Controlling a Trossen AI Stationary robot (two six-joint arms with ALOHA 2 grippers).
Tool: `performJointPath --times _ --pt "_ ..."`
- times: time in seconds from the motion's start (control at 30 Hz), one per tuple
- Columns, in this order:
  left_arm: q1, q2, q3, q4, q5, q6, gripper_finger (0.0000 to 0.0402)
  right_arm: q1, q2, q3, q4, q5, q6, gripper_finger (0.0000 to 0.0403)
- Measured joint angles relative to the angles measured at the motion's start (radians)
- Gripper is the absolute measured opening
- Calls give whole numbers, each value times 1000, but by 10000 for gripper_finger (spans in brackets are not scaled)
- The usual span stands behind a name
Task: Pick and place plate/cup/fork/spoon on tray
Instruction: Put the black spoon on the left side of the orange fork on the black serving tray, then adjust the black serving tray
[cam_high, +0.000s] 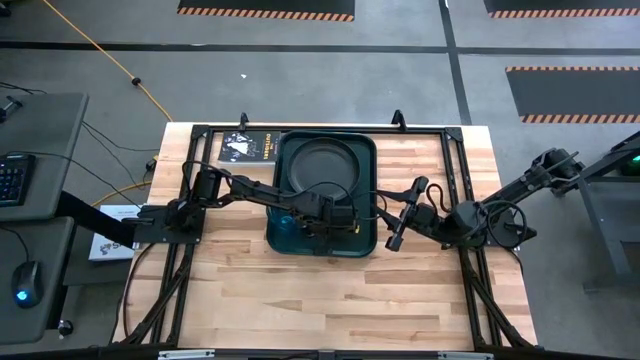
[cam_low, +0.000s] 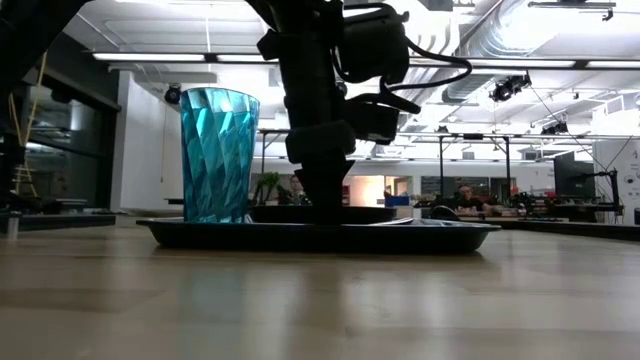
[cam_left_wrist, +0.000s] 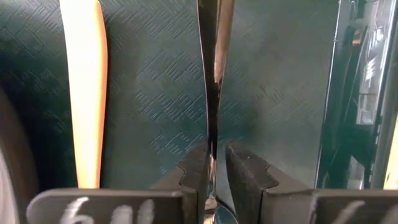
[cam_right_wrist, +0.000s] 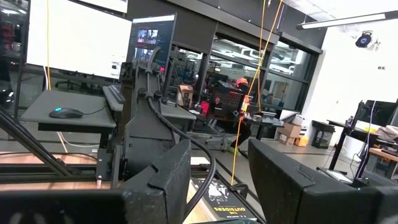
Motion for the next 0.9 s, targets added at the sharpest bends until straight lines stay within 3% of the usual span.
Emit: performJointPath --times 0.9 --pt "0 0 1 -7 0 -7 138 0 0 0 0 0 0 154"
